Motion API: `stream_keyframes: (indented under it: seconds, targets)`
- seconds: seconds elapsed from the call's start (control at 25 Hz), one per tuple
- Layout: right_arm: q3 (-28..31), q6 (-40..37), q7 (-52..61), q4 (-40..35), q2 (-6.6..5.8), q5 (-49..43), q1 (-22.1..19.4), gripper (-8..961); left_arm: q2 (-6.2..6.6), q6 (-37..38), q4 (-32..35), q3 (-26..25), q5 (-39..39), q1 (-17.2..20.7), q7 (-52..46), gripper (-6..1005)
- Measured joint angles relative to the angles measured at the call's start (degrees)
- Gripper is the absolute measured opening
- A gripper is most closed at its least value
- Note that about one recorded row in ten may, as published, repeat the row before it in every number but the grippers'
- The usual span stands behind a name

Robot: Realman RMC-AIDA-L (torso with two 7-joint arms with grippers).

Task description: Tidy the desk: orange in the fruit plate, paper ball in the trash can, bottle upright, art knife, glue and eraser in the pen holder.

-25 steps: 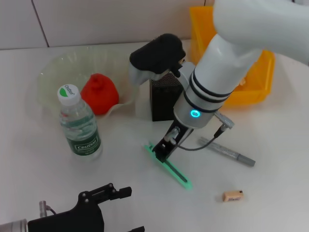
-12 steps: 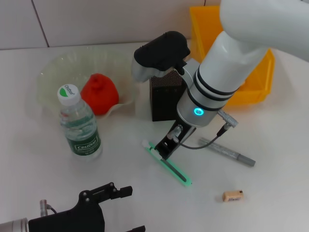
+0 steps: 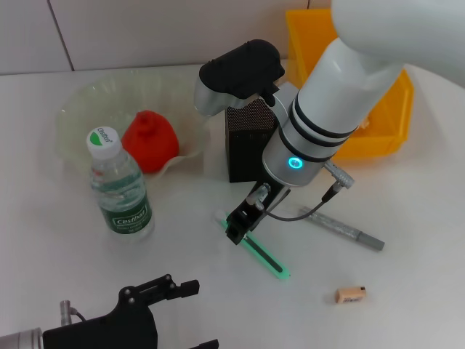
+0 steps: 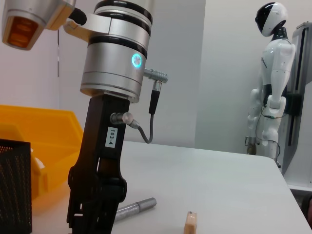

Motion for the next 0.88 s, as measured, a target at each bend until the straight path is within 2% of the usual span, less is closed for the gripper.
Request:
stream_keyframes:
  seconds: [0.24,0.44,0.88]
  targets:
    - [0.97,0.75,0.14,2.34,0.05,0.0,0.54,339,0.0,0.01,0.0,0.0,0.04,-0.07,0.0,786]
    - [0.82,1.22,0.14,4.39,0.05,0.0,1.89,474,0.0,0.01,0.0,0.0,0.24,-0.09,0.0,787]
    - [0.57,1.99,0.14,5.75,0.03,-0.58,2.63,473,0.0,0.01,0.0,0.01,0.27,-0.11,0.0,787]
